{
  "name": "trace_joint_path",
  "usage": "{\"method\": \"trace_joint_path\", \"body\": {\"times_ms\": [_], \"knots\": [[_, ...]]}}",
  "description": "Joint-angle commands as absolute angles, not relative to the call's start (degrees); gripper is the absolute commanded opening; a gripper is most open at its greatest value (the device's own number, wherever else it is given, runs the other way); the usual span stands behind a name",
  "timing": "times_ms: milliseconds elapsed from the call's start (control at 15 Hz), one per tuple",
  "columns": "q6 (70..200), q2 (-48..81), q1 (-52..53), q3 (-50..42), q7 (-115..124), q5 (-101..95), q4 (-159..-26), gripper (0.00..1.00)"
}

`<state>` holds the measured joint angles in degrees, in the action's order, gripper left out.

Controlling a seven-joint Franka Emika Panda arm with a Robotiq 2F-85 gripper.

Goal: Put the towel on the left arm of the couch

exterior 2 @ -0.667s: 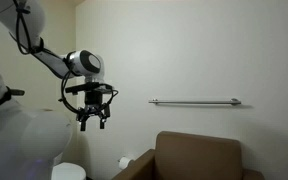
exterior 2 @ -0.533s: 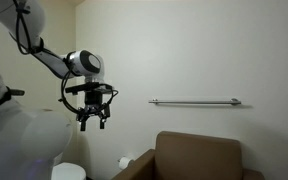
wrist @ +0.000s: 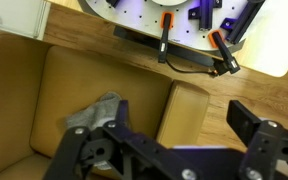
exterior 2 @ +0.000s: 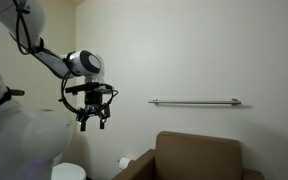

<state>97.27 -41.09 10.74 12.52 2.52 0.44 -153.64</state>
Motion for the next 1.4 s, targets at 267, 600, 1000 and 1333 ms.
{"method": "trace_joint_path", "body": {"times_ms": [267,600,1000,1333], "knots": [[111.38,-25.98,11.59,25.23,23.65,2.83,-142.98,1.0],[126.31,-8.17,4.67,34.36,42.44,-6.26,-137.12,1.0],[133.97,7.96,7.28,18.87,45.39,-16.24,-134.34,1.0],[138.98,15.47,7.71,8.93,38.65,-14.95,-131.99,1.0]]}}
